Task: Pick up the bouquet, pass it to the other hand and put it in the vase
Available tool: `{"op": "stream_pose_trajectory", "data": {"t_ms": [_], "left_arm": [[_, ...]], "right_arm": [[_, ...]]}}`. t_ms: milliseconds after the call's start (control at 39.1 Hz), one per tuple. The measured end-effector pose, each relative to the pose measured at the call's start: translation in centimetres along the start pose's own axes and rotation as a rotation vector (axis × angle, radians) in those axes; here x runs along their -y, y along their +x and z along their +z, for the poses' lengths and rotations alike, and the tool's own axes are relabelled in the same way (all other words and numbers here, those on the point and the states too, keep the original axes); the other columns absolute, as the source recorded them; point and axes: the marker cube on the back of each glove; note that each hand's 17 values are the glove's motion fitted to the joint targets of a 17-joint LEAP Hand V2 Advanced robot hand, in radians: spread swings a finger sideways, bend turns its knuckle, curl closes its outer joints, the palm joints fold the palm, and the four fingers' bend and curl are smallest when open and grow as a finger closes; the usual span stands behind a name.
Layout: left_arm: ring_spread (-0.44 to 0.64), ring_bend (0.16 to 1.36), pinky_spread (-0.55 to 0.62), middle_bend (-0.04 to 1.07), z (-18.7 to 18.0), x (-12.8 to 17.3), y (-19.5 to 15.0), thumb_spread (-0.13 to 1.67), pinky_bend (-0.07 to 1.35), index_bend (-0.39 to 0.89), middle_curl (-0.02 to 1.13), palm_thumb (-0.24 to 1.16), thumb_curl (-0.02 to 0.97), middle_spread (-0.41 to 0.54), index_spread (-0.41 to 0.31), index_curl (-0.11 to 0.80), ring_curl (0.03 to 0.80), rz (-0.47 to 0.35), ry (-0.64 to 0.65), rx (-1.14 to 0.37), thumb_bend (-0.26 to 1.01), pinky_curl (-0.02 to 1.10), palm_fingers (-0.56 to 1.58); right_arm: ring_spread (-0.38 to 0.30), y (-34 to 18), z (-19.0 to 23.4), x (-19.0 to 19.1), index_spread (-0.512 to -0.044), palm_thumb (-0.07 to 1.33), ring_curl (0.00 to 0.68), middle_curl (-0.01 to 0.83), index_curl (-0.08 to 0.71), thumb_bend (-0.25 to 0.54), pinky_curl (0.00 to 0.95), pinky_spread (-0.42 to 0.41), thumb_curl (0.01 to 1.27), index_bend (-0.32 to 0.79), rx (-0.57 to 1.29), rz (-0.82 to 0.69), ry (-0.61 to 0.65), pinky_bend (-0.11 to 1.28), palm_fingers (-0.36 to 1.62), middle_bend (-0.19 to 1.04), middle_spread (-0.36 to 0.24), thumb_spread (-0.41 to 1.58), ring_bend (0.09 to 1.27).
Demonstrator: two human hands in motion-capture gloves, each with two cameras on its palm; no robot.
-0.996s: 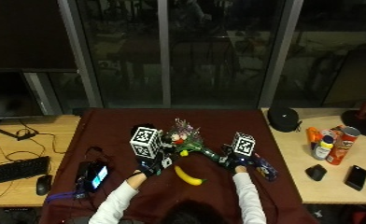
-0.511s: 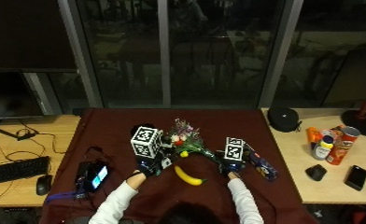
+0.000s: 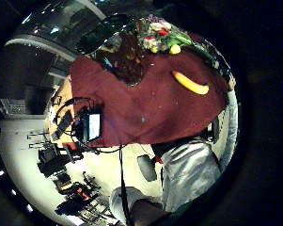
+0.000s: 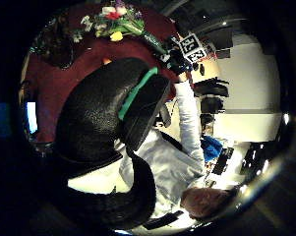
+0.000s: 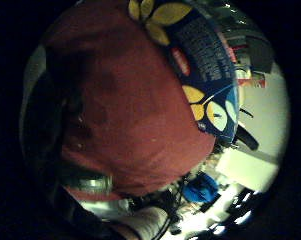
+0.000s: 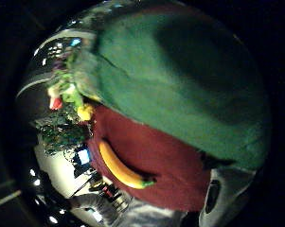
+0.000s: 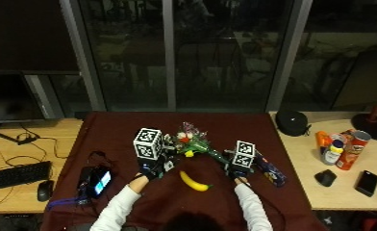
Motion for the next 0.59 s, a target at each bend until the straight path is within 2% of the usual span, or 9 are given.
{"op": "stream_pose_trajectory", "data": {"t_ms": [26, 51, 102, 179, 383, 588], "left_arm": [[0.28, 0.57, 0.38, 0.16, 0.0, 0.0, 0.0, 1.09, 0.29, 0.18, 0.28, 0.07, 0.269, 0.198, -0.058, 0.346, 0.269, -0.002, 0.006, 0.002, -0.02, 0.33, 0.26], [0.28, 0.57, 0.38, 0.16, -0.1, 0.0, -0.1, 1.09, 0.29, 0.18, 0.28, 0.07, 0.269, 0.199, -0.058, 0.348, 0.268, -0.005, 0.015, 0.006, -0.02, 0.33, 0.27], [0.28, 0.57, 0.38, 0.17, -0.1, 0.0, -0.2, 1.09, 0.29, 0.17, 0.28, 0.07, 0.269, 0.193, -0.057, 0.346, 0.268, -0.012, 0.040, 0.025, -0.02, 0.33, 0.27], [0.28, 0.57, 0.37, 0.17, -0.1, -0.2, -0.3, 1.09, 0.30, 0.15, 0.28, 0.07, 0.269, 0.190, -0.052, 0.341, 0.271, -0.013, 0.057, 0.040, -0.02, 0.33, 0.26], [0.28, 0.57, 0.36, 0.18, -0.1, -0.1, 0.2, 1.09, 0.31, 0.15, 0.29, 0.07, 0.269, 0.187, -0.048, 0.331, 0.274, 0.036, 0.034, -0.039, -0.02, 0.34, 0.26], [0.26, 0.57, 0.33, 0.16, -1.0, 1.8, 1.5, 1.10, 0.34, 0.14, 0.29, 0.07, 0.268, 0.185, -0.042, 0.322, 0.279, 0.075, 0.138, -0.164, -0.02, 0.35, 0.27]], "right_arm": [[-0.211, 0.1, -0.1, 0.1, -0.232, 0.89, 0.464, 0.532, 0.330, 0.117, 0.378, -0.288, 0.35, 0.22, -0.015, 0.017, 0.046, 0.58, 1.41, 0.62, -0.201, 1.14, 0.80], [-0.207, 0.2, 0.1, 0.3, -0.232, 0.86, 0.472, 0.548, 0.365, 0.075, 0.375, -0.282, 0.35, 0.30, -0.025, 0.029, 0.092, 0.56, 1.54, 0.66, -0.197, 1.07, 0.82], [-0.201, 0.4, 1.1, 1.5, -0.223, 0.86, 0.481, 0.555, 0.392, 0.049, 0.386, -0.275, 0.37, 0.37, -0.013, 0.036, 0.179, 0.56, 1.55, 0.68, -0.191, 1.02, 0.83], [-0.198, 0.5, 2.2, 2.8, -0.215, 0.89, 0.495, 0.567, 0.418, 0.028, 0.402, -0.269, 0.41, 0.40, 0.081, 0.025, 0.247, 0.59, 1.52, 0.70, -0.181, 0.89, 0.86], [-0.193, -0.2, 1.2, 2.6, -0.206, 0.97, 0.521, 0.591, 0.473, 0.002, 0.437, -0.263, 0.51, 0.43, 0.435, 0.016, 0.257, 0.64, 1.46, 0.76, -0.169, 0.69, 0.92], [-0.190, -2.7, -2.8, 0.6, -0.204, 1.00, 0.535, 0.602, 0.508, -0.020, 0.458, -0.263, 0.57, 0.44, 0.942, -0.065, 0.197, 0.67, 1.43, 0.80, -0.163, 0.57, 0.95]]}}
